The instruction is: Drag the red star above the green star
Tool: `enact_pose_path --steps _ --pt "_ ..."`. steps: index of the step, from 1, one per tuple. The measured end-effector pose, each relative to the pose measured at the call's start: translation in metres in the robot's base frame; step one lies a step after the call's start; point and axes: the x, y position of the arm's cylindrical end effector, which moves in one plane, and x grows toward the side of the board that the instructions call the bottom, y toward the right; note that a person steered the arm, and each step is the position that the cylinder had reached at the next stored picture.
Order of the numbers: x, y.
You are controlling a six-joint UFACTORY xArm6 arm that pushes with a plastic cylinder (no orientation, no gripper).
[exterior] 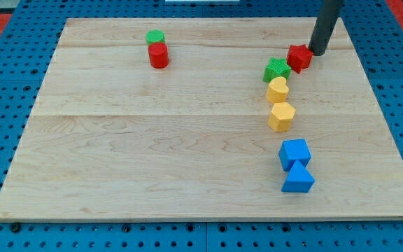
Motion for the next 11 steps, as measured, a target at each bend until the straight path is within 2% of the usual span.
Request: enact_pose_path --steps 1,2,3,4,6,10,11 --pt "0.004 0.004" --pt "0.057 0.008" --pt "0.035 -0.03" --pt "0.011 -0.032" --pt "-0.002 0.018" --pt "-0.021 -0.05" --pt "-0.064 -0.016"
